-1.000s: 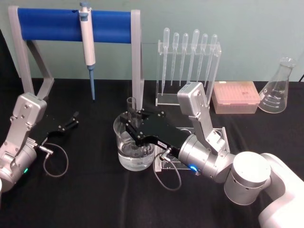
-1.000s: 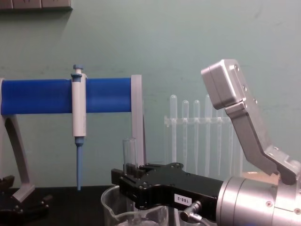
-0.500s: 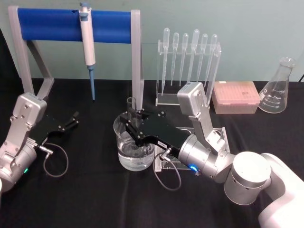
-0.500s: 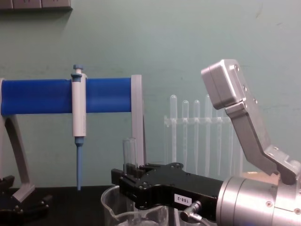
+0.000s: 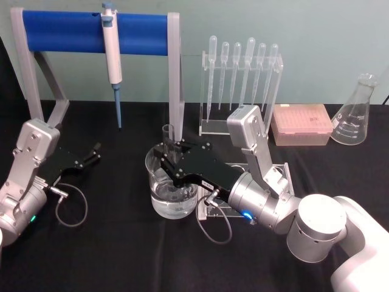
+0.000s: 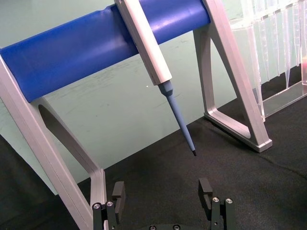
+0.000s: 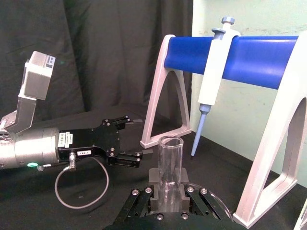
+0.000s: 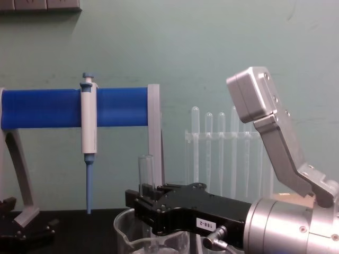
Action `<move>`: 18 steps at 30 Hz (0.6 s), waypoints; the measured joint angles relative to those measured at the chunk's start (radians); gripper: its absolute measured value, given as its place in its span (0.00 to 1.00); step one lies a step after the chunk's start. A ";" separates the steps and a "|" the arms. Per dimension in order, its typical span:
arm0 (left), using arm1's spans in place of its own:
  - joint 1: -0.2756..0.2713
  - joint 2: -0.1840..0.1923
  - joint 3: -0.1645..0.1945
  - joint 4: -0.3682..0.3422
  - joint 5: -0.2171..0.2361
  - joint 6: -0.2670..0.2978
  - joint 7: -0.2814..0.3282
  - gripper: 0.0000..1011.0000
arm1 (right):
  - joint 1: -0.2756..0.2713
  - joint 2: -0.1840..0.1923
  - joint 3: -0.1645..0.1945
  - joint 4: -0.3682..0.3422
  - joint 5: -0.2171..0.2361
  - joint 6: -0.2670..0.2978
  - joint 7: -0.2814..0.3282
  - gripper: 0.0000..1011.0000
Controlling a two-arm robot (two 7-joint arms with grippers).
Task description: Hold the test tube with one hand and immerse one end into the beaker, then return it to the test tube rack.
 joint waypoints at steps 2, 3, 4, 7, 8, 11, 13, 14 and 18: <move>0.000 0.000 0.000 0.000 0.000 0.000 0.000 0.99 | 0.000 0.000 0.000 0.000 0.000 0.000 0.000 0.23; 0.000 0.000 0.000 0.000 0.000 0.000 0.000 0.99 | 0.000 0.000 0.000 0.000 0.000 0.000 0.000 0.23; 0.000 0.000 0.000 0.000 0.000 0.000 0.000 0.99 | 0.000 0.000 0.000 0.000 0.000 0.000 0.000 0.23; 0.000 0.000 0.000 0.000 0.000 0.000 0.000 0.99 | 0.000 0.000 0.000 0.000 0.000 0.000 0.000 0.23; 0.000 0.000 0.000 0.000 0.000 0.000 0.000 0.99 | 0.000 0.000 0.000 0.000 0.000 0.000 0.000 0.23; 0.000 0.000 0.000 0.000 0.000 0.000 0.000 0.99 | 0.000 0.000 0.000 0.000 0.000 0.000 0.000 0.23; 0.000 0.000 0.000 0.000 0.000 0.000 0.000 0.99 | 0.000 0.000 0.000 0.000 0.000 0.000 0.000 0.23; 0.000 0.000 0.000 0.000 0.000 0.000 0.000 0.99 | 0.000 0.000 0.000 0.000 0.000 0.000 0.000 0.23; 0.000 0.000 0.000 0.000 0.000 0.000 0.000 0.99 | 0.000 0.000 0.000 0.000 0.000 0.000 0.000 0.23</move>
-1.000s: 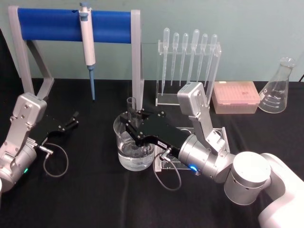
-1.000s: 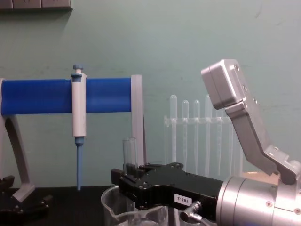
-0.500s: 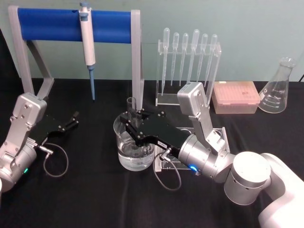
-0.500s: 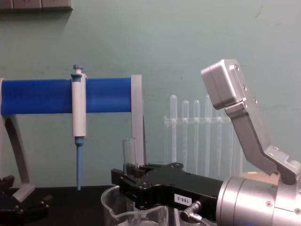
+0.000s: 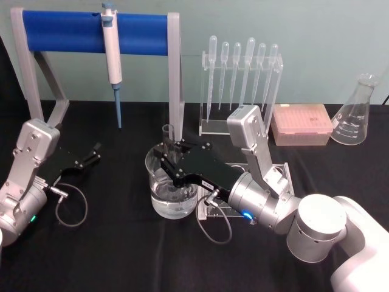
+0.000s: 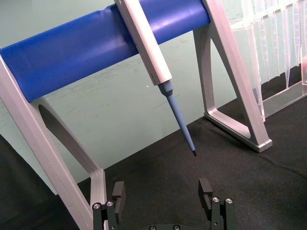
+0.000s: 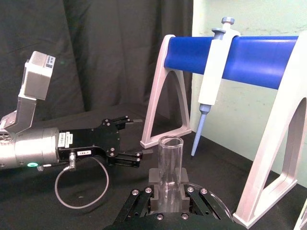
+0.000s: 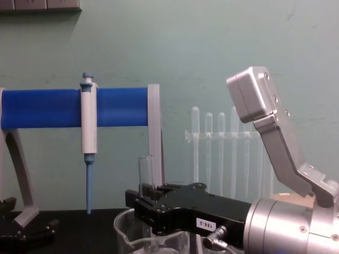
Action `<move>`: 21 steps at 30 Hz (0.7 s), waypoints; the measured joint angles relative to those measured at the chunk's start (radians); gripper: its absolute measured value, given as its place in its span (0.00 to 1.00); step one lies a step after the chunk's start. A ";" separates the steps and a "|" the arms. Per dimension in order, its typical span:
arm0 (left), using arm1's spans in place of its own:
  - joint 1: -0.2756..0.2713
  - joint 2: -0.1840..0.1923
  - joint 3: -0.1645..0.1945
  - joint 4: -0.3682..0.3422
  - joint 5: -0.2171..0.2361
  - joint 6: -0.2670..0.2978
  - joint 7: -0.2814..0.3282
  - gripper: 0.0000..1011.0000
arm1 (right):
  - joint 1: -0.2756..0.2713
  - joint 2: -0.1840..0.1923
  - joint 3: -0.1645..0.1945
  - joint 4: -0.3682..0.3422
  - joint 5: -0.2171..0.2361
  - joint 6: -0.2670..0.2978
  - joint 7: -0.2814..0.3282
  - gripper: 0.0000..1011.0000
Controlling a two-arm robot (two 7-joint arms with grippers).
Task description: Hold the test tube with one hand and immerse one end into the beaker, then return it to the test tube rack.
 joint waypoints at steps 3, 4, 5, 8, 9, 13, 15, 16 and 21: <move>0.000 0.000 0.000 0.000 0.000 0.000 0.000 0.99 | 0.000 0.000 0.000 0.000 0.000 0.000 0.000 0.22; 0.000 0.000 0.000 0.000 0.000 0.000 0.000 0.99 | 0.000 0.000 0.000 0.000 0.000 0.000 0.000 0.23; 0.000 0.000 0.000 0.000 0.000 0.000 0.000 0.99 | 0.000 0.000 0.000 0.000 0.000 0.000 0.000 0.23; 0.000 0.000 0.000 0.000 0.000 0.000 0.000 0.99 | 0.000 0.000 0.000 0.000 0.000 0.000 0.000 0.23; 0.000 0.000 0.000 0.000 0.000 0.000 0.000 0.99 | 0.000 0.000 0.000 0.000 0.000 0.000 0.000 0.23; 0.000 0.000 0.000 0.000 0.000 0.000 0.000 0.99 | 0.000 0.000 0.000 0.000 0.000 0.000 0.000 0.22; 0.000 0.000 0.000 0.000 0.000 0.000 0.000 0.99 | 0.000 0.000 0.000 0.000 0.000 0.000 0.000 0.23; 0.000 0.000 0.000 0.000 0.000 0.000 0.000 0.99 | 0.000 0.000 0.000 0.000 0.000 0.000 0.000 0.22; 0.000 0.000 0.000 0.000 0.000 0.000 0.000 0.99 | 0.000 0.000 0.000 0.000 0.000 0.000 0.000 0.23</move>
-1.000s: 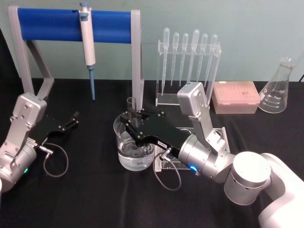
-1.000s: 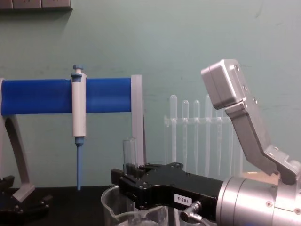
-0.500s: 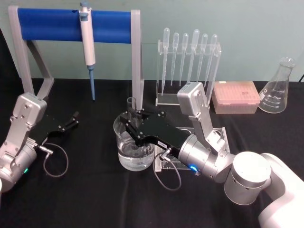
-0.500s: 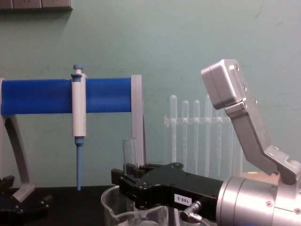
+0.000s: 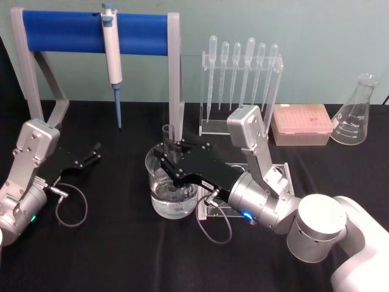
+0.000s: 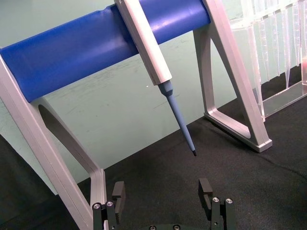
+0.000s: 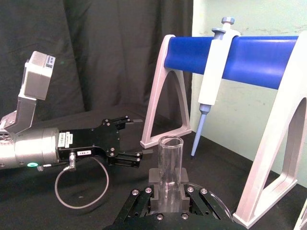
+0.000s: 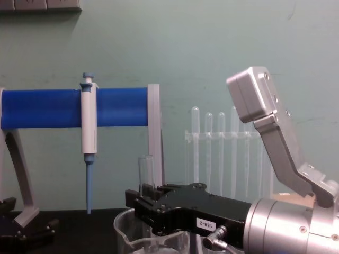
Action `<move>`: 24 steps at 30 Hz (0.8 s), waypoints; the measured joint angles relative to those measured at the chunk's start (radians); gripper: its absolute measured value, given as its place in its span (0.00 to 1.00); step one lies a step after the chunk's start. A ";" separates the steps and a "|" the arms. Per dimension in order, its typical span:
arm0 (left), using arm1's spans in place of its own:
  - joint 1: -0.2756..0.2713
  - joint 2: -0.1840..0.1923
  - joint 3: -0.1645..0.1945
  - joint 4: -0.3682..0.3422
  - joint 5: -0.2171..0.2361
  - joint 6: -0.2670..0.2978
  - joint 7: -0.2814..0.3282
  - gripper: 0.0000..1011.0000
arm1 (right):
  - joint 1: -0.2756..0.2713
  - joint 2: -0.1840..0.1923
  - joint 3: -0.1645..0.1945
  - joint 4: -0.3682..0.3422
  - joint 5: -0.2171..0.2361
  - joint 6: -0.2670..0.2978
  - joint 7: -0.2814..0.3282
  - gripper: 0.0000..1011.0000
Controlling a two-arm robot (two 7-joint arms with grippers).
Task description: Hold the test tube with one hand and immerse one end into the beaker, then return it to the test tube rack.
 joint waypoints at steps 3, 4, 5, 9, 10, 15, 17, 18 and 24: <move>0.000 0.000 0.000 0.000 0.000 0.000 0.000 0.99 | 0.000 0.000 0.000 0.000 0.000 0.000 0.000 0.22; 0.000 0.000 0.000 0.000 0.000 0.000 0.000 0.99 | 0.000 0.000 0.000 0.000 0.000 0.000 0.000 0.22; 0.000 0.000 0.000 0.000 0.000 0.000 0.000 0.99 | 0.000 0.000 0.000 0.000 0.000 0.000 0.000 0.22; 0.000 0.000 0.000 0.000 0.000 0.000 0.000 0.99 | 0.000 0.000 0.000 0.000 0.000 0.000 0.000 0.23; 0.000 0.000 0.000 0.000 0.000 0.000 0.000 0.99 | 0.000 0.000 0.000 0.000 0.000 0.000 0.000 0.23; 0.000 0.000 0.000 0.000 0.000 0.000 0.000 0.99 | 0.000 0.000 0.000 0.000 0.000 0.000 0.000 0.23; 0.000 0.000 0.000 0.000 0.000 0.000 0.000 0.99 | 0.000 0.000 0.000 0.000 0.000 0.000 0.000 0.22; 0.000 0.000 0.000 0.000 0.000 0.000 0.000 0.99 | 0.000 0.000 0.000 0.000 0.000 0.000 0.000 0.23; 0.000 0.000 0.000 0.000 0.000 0.000 0.000 0.99 | 0.000 0.000 0.000 0.000 0.000 0.000 0.000 0.23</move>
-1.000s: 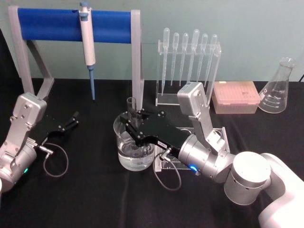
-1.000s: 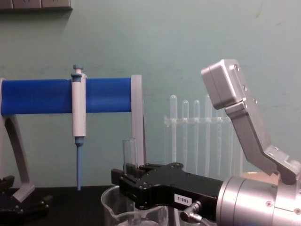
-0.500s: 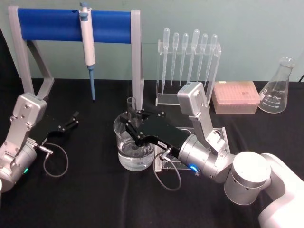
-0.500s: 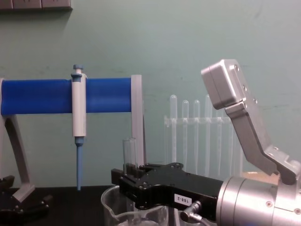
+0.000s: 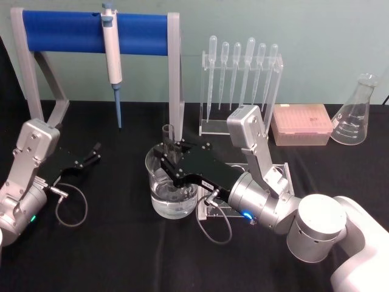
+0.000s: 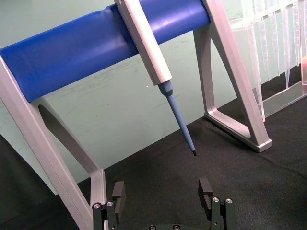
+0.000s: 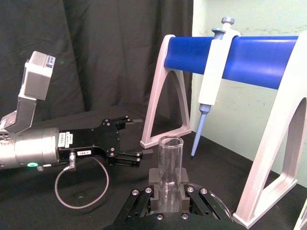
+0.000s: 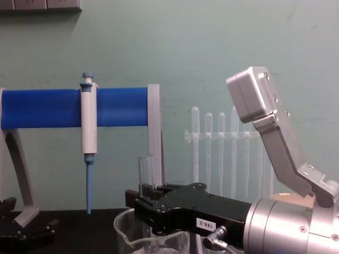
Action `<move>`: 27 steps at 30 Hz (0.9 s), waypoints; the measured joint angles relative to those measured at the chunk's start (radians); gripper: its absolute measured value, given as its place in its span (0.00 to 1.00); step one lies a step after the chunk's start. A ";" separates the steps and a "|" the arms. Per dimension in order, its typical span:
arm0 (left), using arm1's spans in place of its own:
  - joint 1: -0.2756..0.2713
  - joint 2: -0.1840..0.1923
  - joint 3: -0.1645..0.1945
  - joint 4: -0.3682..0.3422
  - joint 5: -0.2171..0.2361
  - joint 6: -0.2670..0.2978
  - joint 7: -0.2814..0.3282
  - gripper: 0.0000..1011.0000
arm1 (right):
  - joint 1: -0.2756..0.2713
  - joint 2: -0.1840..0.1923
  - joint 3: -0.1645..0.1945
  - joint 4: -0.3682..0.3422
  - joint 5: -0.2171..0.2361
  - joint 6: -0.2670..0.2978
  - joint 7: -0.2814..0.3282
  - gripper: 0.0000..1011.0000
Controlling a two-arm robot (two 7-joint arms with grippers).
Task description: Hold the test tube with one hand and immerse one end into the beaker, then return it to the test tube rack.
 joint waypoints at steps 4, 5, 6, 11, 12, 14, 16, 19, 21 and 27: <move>0.000 0.000 0.000 0.000 0.000 0.000 0.000 0.99 | 0.000 0.000 0.000 0.000 0.000 0.000 0.000 0.23; 0.000 0.000 0.000 0.000 0.000 0.000 0.000 0.99 | 0.000 0.000 0.000 0.000 0.000 0.000 0.000 0.23; 0.000 0.000 0.000 0.000 0.000 0.000 0.000 0.99 | 0.000 0.000 0.000 0.000 0.000 0.000 0.000 0.23; 0.000 0.000 0.000 0.000 0.000 0.000 0.000 0.99 | 0.000 0.000 0.000 0.000 0.000 0.000 0.000 0.23; 0.000 0.000 0.000 0.000 0.000 0.000 0.000 0.99 | 0.000 0.000 0.000 0.000 0.000 0.000 0.000 0.23; 0.000 0.000 0.000 0.000 0.000 0.000 0.000 0.99 | 0.000 0.000 0.000 0.000 0.000 0.000 0.000 0.23; 0.000 0.000 0.000 0.000 0.000 0.000 0.000 0.99 | 0.000 0.000 0.000 0.000 0.000 0.000 0.000 0.23; 0.000 0.000 0.000 0.000 0.000 0.000 0.000 0.99 | 0.000 0.000 0.000 0.000 0.000 0.000 0.000 0.23; 0.000 0.000 0.000 0.000 0.000 0.000 0.000 0.99 | 0.000 0.000 0.000 0.000 0.000 0.000 0.000 0.23; 0.000 0.000 0.000 0.000 0.000 0.000 0.000 0.99 | 0.000 0.000 0.000 0.000 0.000 0.000 0.000 0.22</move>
